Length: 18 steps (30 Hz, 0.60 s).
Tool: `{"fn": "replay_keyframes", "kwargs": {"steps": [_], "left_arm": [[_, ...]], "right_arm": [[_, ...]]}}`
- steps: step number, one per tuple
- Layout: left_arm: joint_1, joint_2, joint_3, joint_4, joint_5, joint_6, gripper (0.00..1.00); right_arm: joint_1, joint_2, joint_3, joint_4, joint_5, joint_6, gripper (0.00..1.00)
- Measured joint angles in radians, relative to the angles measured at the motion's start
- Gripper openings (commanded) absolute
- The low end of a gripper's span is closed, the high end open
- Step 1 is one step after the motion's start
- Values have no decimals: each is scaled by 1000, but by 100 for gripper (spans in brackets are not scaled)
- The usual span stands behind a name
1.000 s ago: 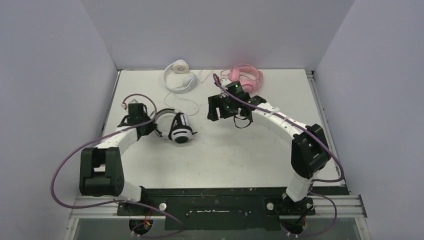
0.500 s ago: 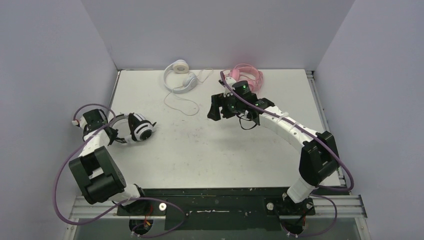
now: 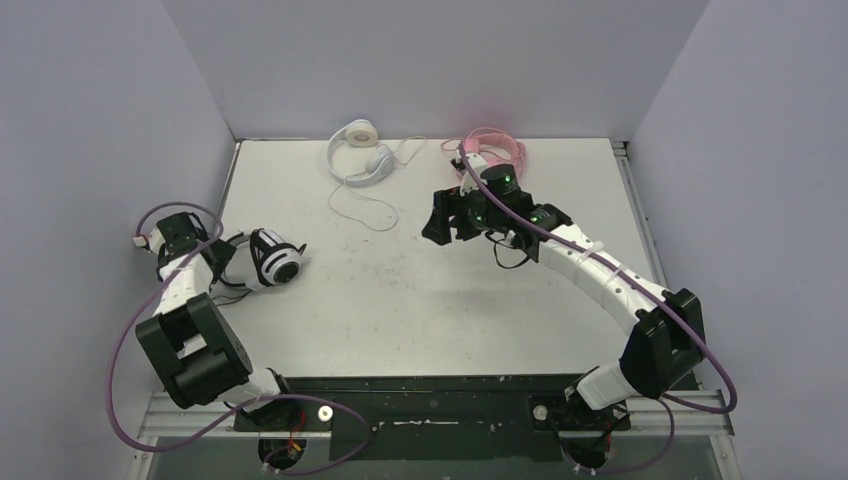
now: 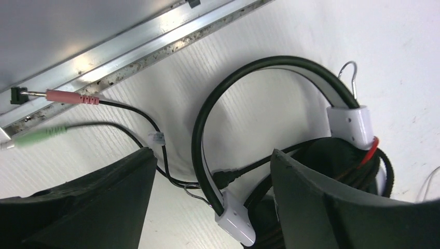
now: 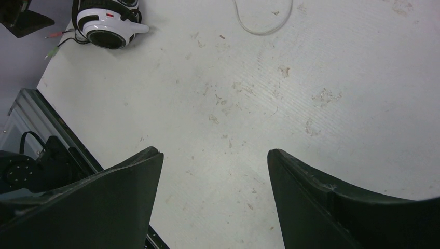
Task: Wrap the headphones
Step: Move the headphones to the corner of the board.
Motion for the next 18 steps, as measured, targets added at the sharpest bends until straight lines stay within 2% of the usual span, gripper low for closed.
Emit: {"fn": "replay_keyframes", "kwargs": {"steps": [1,2,4,7,14,18], "left_arm": [[0,0,13,-9,-4,1,86],[0,0,26,-18,-8,2,94],[0,-2,57,-39,-18,6,97],[0,-23,89,-66,-28,9,97],[0,-81,148,-113,-24,12,97],[-5,-97,168,-121,42,14,96]], "right_arm": [[0,0,0,-4,0,2,77],[0,0,0,-9,1,3,78],[0,0,0,-18,4,7,80],[0,-4,0,-29,14,10,84],[0,-29,0,-38,36,13,88],[0,-37,-2,-38,43,13,88]]}}
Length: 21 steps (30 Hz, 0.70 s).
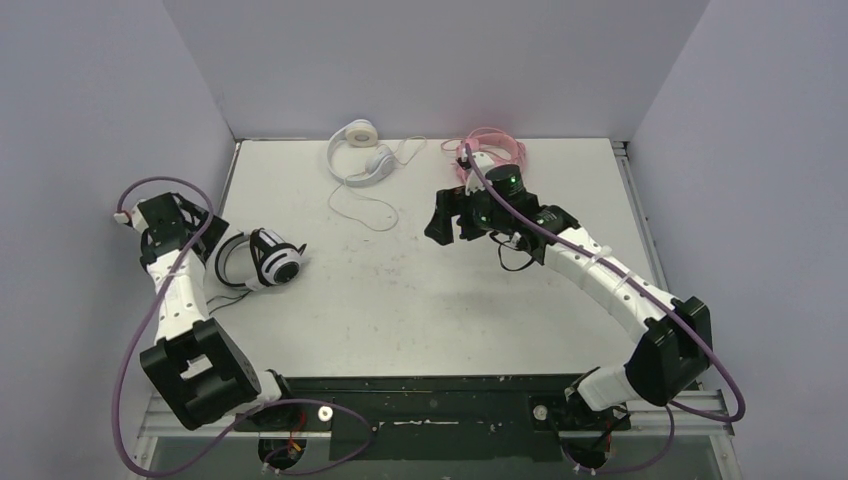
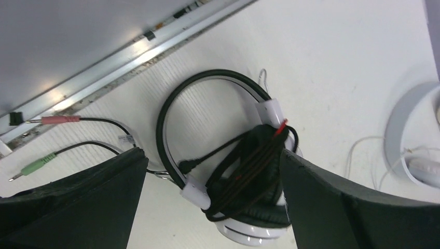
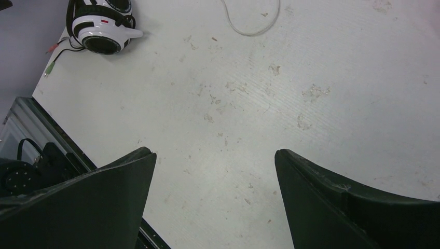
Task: Wrap the headphones
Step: Move the headphones to the corner of the board, then pick up the headphones from the center of the board.
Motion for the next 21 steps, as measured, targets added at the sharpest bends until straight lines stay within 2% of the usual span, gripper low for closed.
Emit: {"fn": "replay_keyframes", "kwargs": {"steps": [5,8,11,19,21], "left_arm": [[-90,-58,-6,-5,95,1,95],[-220,-100,-28,3,135,2,95],[-370,-144,-68,24,158,-2,96],[-687,-201,-177,90,164,-38,95],[-731,-192,-185,104,164,-42,88]], "right_arm": [[0,-23,-27,21,12,2,88],[0,-58,-74,50,27,3,91],[0,-109,-132,79,63,3,100],[0,-264,-263,113,209,13,100],[0,-298,-295,120,237,23,100]]}}
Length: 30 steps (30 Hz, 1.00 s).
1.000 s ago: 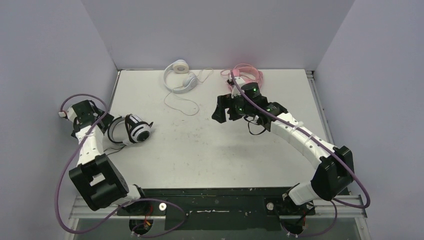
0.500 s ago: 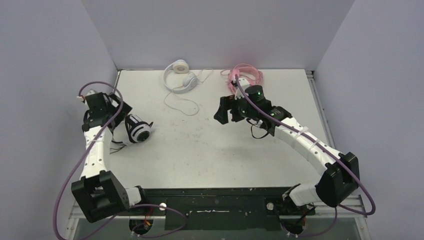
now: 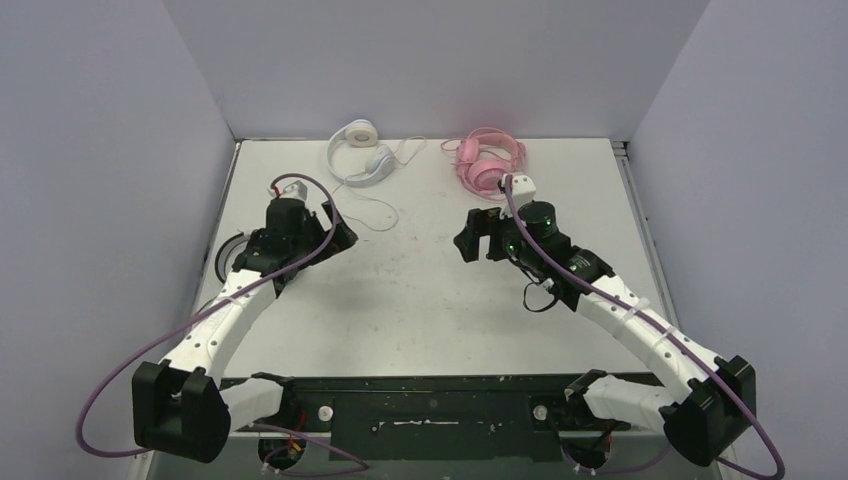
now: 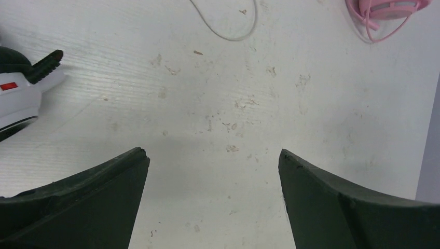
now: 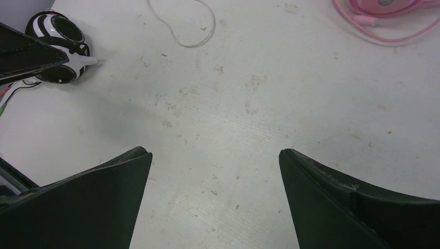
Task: Wrap the headphones
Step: Pick up the headphones from the center of the board.
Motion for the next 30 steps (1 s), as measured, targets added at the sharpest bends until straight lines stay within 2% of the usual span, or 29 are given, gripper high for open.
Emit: {"fn": "replay_keyframes", "kwargs": {"steps": [1,6,9,12,14,17,23,26,30], "left_arm": [[-15,8,-2,10,0,0,81],[-34,60,-29,76,-15,2,57],[-34,68,-61,78,-63,1,31],[-24,68,-85,78,-105,-4,23],[7,62,-109,80,-120,-8,13],[104,53,-164,91,-122,-21,4],[336,101,-227,148,-93,-58,3],[380,180,-197,161,-94,-64,5],[401,270,-106,155,-89,-55,15]], "right_arm": [[0,-15,-15,2,10,5,100],[0,-91,-87,15,54,32,100],[0,-125,-107,20,74,42,100],[0,-137,-111,25,85,54,100],[0,-135,-111,27,89,60,100],[0,-135,-115,29,92,64,100],[0,-135,-115,32,94,68,100],[0,-149,-115,28,93,75,100],[0,-202,-115,21,85,82,100]]}}
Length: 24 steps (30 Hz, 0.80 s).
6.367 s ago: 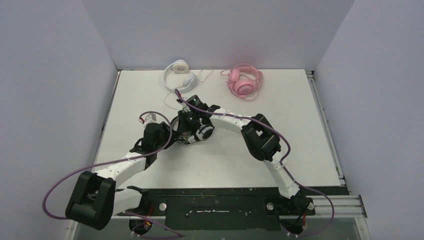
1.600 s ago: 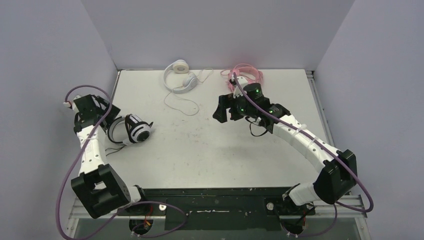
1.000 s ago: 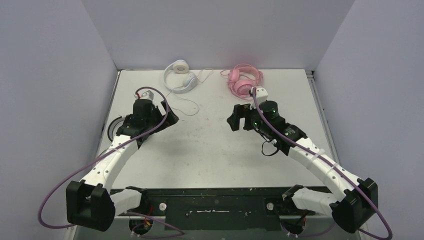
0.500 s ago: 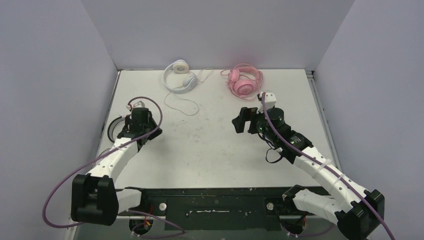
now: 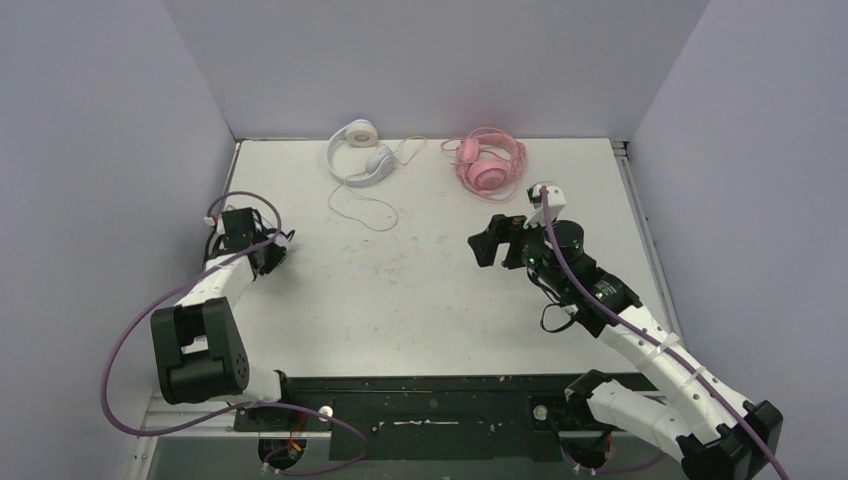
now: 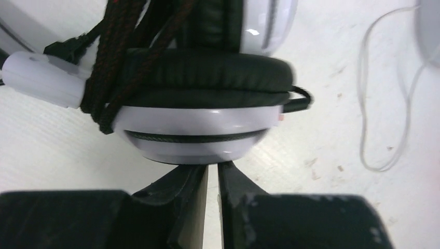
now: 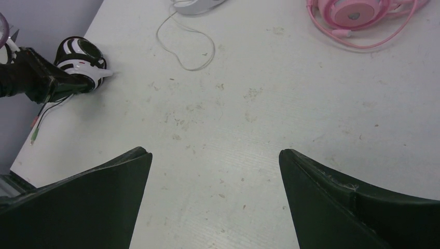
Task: Wrap the headphones
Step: Pick up the headphones from the center of the board.
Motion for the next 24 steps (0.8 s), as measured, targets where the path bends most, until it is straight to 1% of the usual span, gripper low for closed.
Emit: {"fn": "replay_keyframes", "kwargs": {"steps": [2,6,10,13,16,19,20,24], "left_arm": [[1,6,41,2,24,10,21],[-27,-30,82,-1,78,41,37],[-118,-114,102,-50,120,82,52],[-187,-148,145,-94,150,116,67],[-243,-176,173,-131,163,142,78],[-283,-208,186,-180,159,161,95],[-290,-214,195,-205,156,167,97],[-296,-216,224,-272,144,188,97]], "right_arm": [[0,-27,0,-3,-7,0,100],[0,-35,0,-11,-22,0,100],[0,-8,0,-30,-34,11,100],[0,8,0,-42,-44,26,100],[0,15,1,-63,-52,39,100],[0,23,8,-90,-52,47,100],[0,26,14,-101,-51,52,100],[0,29,42,-146,-47,66,100]]}}
